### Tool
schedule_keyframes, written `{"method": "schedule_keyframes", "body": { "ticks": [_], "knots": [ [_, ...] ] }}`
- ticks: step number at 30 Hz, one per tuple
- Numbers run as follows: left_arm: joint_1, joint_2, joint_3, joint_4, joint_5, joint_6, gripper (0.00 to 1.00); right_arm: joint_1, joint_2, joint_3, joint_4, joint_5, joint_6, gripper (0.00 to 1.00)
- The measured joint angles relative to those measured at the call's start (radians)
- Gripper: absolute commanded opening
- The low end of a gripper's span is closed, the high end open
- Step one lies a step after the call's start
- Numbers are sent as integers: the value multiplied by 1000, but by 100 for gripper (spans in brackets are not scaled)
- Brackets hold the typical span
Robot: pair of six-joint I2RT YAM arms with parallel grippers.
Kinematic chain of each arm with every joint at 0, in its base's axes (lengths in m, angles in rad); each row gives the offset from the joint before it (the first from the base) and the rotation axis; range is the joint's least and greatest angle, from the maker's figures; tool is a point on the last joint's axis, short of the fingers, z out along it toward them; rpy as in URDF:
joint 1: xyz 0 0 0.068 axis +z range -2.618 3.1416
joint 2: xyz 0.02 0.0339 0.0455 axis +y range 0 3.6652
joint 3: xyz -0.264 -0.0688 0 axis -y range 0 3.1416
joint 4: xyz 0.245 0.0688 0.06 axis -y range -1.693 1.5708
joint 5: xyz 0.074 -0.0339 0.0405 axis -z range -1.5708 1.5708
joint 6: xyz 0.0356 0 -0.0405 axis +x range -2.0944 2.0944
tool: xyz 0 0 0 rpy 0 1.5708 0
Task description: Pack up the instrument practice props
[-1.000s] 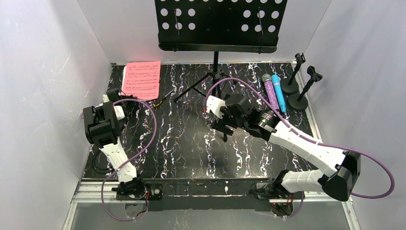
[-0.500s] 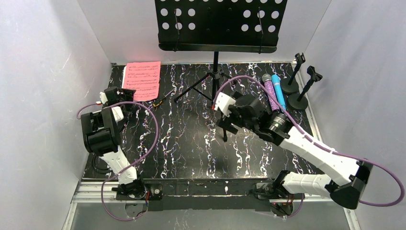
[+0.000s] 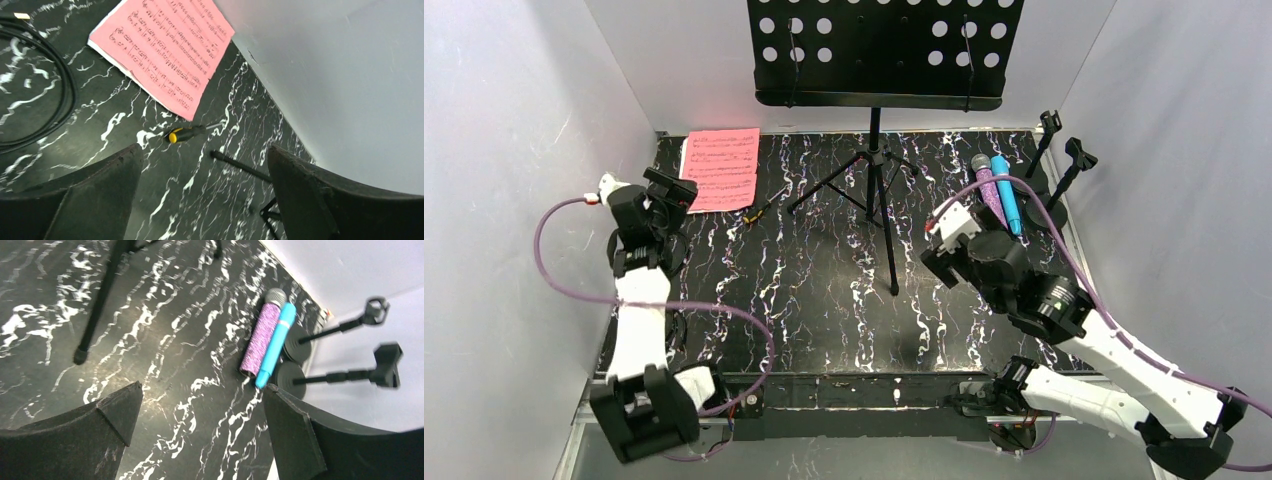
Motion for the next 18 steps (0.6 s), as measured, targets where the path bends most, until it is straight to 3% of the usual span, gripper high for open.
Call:
{"method": "schedule_keyframes", "body": {
  "ticks": [10,18],
  "knots": [
    [0,-557,77,-437,3,323,98,0,-196,-142,86,283,74,99],
    [0,-866,180,-631,18,514,98,0,-334,-265,212,418,67,99]
  ]
}}
